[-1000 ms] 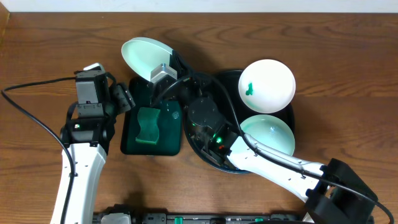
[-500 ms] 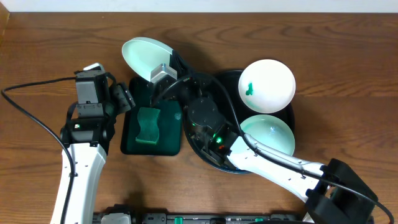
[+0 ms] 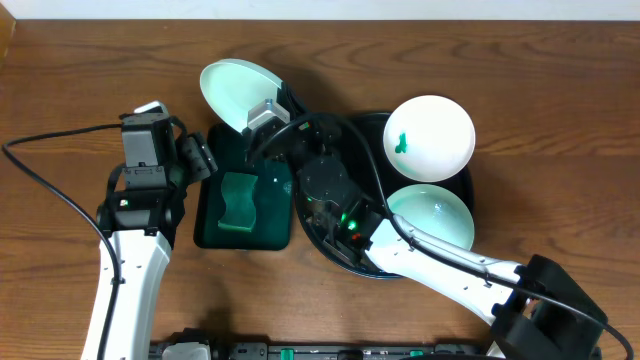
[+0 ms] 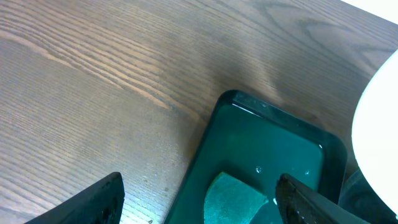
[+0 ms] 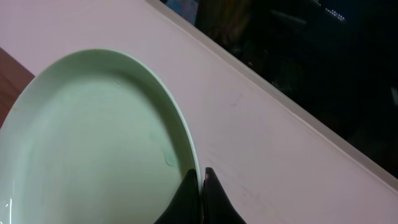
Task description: Clean dirty plates on tray and stack at the side
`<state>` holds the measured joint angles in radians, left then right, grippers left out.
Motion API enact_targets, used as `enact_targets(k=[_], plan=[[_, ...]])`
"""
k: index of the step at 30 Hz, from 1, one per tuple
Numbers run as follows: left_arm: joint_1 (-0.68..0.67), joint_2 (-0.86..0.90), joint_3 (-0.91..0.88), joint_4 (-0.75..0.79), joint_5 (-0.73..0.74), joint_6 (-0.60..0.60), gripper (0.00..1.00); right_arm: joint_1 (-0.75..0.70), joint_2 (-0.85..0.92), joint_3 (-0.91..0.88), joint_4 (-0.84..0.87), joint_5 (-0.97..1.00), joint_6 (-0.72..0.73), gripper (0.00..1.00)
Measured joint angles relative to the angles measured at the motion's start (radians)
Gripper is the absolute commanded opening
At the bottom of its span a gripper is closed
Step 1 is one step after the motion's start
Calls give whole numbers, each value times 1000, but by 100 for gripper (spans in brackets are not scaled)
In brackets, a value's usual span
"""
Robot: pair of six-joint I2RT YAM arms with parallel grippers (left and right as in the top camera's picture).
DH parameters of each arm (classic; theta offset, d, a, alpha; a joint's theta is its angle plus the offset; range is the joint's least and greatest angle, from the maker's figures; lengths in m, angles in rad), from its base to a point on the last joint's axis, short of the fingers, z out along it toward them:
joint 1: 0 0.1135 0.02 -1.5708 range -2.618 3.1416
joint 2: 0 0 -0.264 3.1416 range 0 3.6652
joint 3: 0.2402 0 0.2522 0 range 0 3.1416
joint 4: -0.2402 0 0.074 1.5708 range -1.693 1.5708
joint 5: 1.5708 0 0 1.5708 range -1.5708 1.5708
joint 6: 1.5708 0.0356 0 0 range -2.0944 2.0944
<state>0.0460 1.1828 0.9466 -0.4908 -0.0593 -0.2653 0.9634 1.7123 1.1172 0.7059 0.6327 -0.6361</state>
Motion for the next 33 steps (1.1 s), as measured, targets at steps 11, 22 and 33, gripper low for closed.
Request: enact_targets(k=[11,22,33], plan=[[0,0,0,0,0,0,78,0,0,0,-10,1,2,2],[0,0,0,0,0,0,78,-6,0,0,-159,12,212,2],[0,0,0,0,0,0,78,-29,0,2,-531,10,743,1]])
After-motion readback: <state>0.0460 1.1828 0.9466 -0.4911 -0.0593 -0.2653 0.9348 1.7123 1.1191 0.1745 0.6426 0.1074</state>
